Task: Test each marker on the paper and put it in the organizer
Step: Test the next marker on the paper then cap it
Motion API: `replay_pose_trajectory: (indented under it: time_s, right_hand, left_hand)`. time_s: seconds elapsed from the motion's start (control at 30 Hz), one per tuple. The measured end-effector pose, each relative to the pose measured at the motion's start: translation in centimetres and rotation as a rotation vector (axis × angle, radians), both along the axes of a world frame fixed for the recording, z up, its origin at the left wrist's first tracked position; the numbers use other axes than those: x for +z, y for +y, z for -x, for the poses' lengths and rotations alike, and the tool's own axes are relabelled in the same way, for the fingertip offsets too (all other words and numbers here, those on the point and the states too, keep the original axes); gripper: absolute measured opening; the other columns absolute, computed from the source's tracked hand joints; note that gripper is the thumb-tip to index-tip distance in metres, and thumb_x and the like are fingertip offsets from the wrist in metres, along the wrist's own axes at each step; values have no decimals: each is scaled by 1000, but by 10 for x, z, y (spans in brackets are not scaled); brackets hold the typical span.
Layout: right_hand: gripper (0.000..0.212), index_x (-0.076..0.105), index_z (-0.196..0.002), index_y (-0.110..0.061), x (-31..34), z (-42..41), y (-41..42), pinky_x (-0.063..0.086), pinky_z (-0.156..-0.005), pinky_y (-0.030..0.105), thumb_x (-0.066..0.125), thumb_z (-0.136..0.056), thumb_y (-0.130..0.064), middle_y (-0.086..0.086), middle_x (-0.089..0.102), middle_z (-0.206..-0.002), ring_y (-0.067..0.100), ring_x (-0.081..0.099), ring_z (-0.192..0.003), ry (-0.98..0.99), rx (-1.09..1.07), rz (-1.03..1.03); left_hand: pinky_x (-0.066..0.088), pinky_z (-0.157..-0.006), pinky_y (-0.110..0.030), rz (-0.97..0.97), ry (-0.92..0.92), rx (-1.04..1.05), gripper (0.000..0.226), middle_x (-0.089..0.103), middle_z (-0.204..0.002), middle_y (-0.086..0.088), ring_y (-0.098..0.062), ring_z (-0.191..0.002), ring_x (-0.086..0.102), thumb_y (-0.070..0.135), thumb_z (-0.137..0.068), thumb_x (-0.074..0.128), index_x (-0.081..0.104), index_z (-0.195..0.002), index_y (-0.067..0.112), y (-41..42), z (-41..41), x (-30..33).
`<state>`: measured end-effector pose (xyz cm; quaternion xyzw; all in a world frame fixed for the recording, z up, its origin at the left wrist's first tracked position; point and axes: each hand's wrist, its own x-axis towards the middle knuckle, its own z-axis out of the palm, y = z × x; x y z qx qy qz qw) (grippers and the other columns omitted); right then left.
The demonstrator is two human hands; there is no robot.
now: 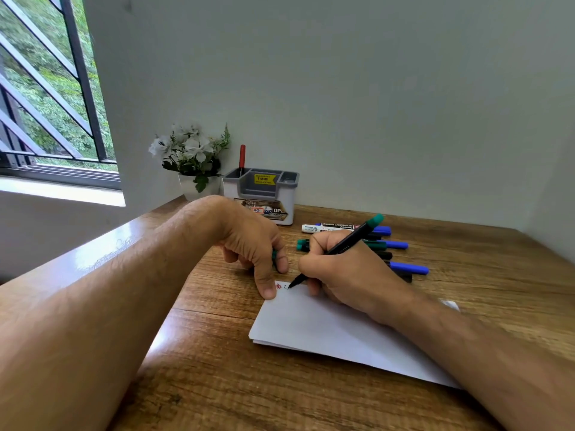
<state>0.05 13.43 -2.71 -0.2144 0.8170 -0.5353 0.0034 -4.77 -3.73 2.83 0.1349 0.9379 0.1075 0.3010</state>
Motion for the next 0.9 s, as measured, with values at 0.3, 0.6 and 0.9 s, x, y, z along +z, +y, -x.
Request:
replay_pose_trajectory:
  time_s: [0.3,0.6,0.9]
  right_hand:
    - [28,56,-49,-23,1,1,-1,31,-36,13,62,-44,-50,3,66,-51,0,44,-32,-14,-6,-15]
    - [25,57,-48,-26,0,2,-1,31,-37,13,62,-45,-51,3,65,-52,1,44,-33,-22,-1,-24]
    - [26,56,-48,-26,1,1,-1,31,-36,13,62,-44,-51,4,65,-51,1,43,-32,-33,4,-28]
  left_hand:
    - [38,-57,-24,0,-9,-2,36,54,-94,-1,-11,-69,45,21,-76,82,60,-103,30,1,-1,1]
    - [41,-66,-26,-9,-11,-4,35,54,-96,-2,-11,-70,46,21,-76,82,60,-102,30,0,0,0]
    - [38,-58,-27,6,-13,-3,34,53,-95,-4,-11,-69,46,20,-76,82,60,-101,30,1,-1,0]
